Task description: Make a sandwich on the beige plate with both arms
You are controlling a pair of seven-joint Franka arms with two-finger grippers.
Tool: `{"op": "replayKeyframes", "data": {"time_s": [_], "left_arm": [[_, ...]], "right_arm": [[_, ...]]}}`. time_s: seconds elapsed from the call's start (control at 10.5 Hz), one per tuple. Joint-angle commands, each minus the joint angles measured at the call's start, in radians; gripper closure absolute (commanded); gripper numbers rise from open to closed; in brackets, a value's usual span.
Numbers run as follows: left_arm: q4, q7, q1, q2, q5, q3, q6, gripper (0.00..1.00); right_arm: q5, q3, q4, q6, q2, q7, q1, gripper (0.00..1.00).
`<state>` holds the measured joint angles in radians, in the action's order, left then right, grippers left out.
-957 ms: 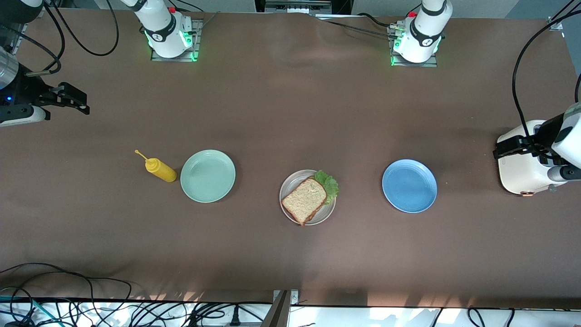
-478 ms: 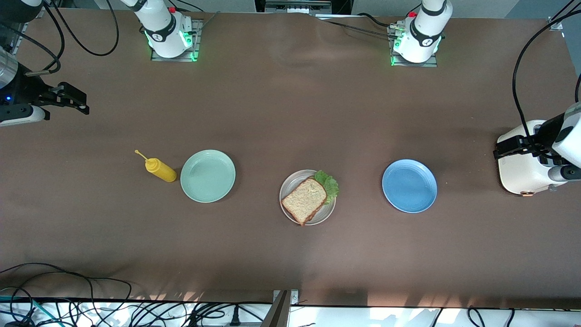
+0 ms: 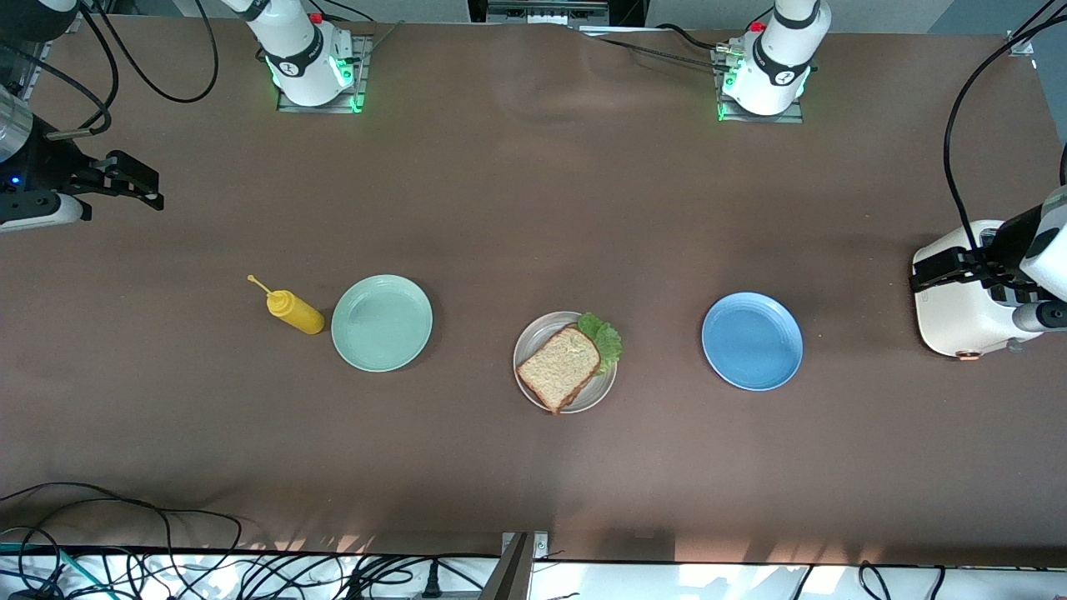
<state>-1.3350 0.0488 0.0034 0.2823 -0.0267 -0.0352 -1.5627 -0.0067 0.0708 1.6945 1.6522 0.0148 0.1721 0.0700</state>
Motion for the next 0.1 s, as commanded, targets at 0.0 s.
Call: {"op": "replayKeyframes", "data": {"time_s": [0.0], "left_arm": [[0.008, -0.024, -0.005, -0.006, -0.018, -0.006, 0.007, 0.00]], "right_arm": [[-0.016, -0.002, -0.027, -0.025, -0.010, -0.006, 0.004, 0.00]]}}
